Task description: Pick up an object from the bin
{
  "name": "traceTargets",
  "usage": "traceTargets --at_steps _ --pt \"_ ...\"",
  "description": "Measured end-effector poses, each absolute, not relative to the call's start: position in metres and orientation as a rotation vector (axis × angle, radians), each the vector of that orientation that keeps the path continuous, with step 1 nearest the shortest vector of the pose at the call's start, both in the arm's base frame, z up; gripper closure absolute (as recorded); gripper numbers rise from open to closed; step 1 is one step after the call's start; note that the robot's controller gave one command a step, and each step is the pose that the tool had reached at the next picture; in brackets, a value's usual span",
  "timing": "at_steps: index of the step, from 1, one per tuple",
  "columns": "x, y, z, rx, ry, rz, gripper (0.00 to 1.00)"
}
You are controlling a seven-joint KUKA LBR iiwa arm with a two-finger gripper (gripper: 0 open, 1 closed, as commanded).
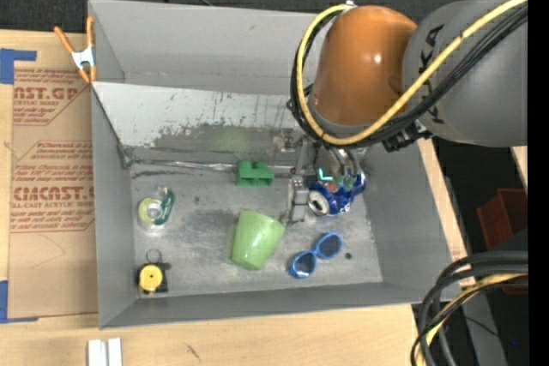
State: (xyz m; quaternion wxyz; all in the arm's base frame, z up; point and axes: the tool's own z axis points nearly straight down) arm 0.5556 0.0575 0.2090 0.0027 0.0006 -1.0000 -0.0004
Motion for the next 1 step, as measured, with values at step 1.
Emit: traceTargets --at_steps 1 --pt "0.5117 0.0811 0.0710 0.560 -3.102 -0.004 0.00"
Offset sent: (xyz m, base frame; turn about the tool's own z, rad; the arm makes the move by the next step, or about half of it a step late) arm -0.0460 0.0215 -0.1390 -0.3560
